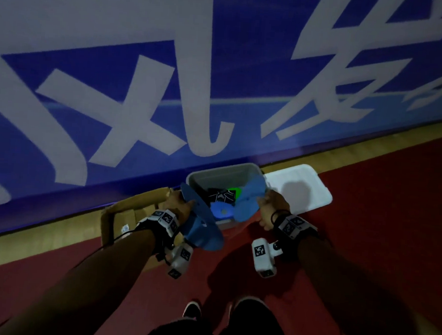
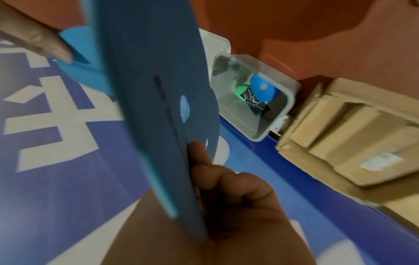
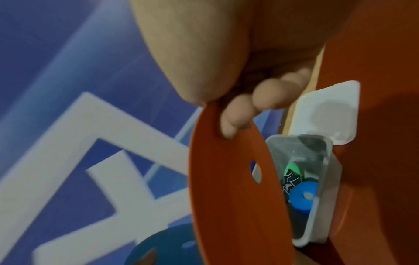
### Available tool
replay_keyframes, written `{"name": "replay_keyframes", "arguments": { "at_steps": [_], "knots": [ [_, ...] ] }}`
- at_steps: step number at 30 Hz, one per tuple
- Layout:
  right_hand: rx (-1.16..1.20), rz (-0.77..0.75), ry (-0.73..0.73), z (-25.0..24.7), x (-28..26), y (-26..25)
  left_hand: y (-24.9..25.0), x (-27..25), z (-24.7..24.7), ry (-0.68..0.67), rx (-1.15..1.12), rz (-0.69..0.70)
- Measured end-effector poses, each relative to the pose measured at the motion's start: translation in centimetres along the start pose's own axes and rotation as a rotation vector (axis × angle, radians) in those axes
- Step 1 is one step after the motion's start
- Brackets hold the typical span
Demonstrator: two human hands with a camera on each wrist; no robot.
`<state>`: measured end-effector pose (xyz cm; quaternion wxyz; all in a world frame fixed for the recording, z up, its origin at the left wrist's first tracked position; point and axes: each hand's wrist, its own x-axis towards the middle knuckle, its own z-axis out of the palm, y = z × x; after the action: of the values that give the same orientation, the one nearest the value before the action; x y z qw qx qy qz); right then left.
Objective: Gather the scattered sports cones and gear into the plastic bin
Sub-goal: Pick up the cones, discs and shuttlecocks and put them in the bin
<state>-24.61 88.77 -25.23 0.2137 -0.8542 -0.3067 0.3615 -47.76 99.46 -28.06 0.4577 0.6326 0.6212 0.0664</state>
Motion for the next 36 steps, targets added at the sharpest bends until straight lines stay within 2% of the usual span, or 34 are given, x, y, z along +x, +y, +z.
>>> {"name": "replay_keyframes", "arguments": {
  "at_steps": [2,4,6,11,14,18,20,23,25,28,32,36],
  "knots": [
    [0.025,0.018,-0.038,-0.5,3.2,-0.5,2.2,2.9,0.7,0.011,0.02,-0.043],
    [0.004,0.032,0.007,-0.9,8.0,-1.1,4.3,6.2,1.5,0.015,0.033,-0.072],
    [0.034,0.06,-0.014,-2.0,12.1,-2.6,6.4,9.8,2.2,0.037,0.011,-0.102],
    [-0.183,-0.007,-0.132,-4.7,18.2,-6.6,9.8,15.3,3.0,0.05,-0.165,-0.167],
    [-0.261,-0.028,-0.138,-5.4,21.2,-7.2,10.3,17.0,2.6,-0.035,-0.305,-0.246],
    [-0.21,0.011,-0.212,-5.0,25.6,-4.9,10.4,17.3,1.8,-0.132,-0.268,-0.3],
    [-0.22,0.043,-0.266,-5.7,24.2,-5.3,10.4,17.2,0.9,-0.153,-0.306,-0.347],
    [-0.127,0.077,-0.224,-6.3,21.1,-5.5,10.6,17.2,-0.2,-0.182,-0.333,-0.383],
    [-0.048,0.089,-0.183,-6.2,18.9,-5.2,11.3,16.7,-0.4,-0.188,-0.286,-0.304],
    [0.093,0.129,-0.131,-5.5,14.9,-4.0,12.8,14.7,0.2,-0.224,-0.217,-0.11],
    [0.132,0.171,-0.005,-4.1,6.3,-1.1,13.8,9.5,2.7,-0.431,-0.137,-0.01],
    [0.271,0.302,0.048,-2.0,-4.1,2.5,14.1,0.6,5.8,-0.699,-0.018,0.065]
  ]
}}
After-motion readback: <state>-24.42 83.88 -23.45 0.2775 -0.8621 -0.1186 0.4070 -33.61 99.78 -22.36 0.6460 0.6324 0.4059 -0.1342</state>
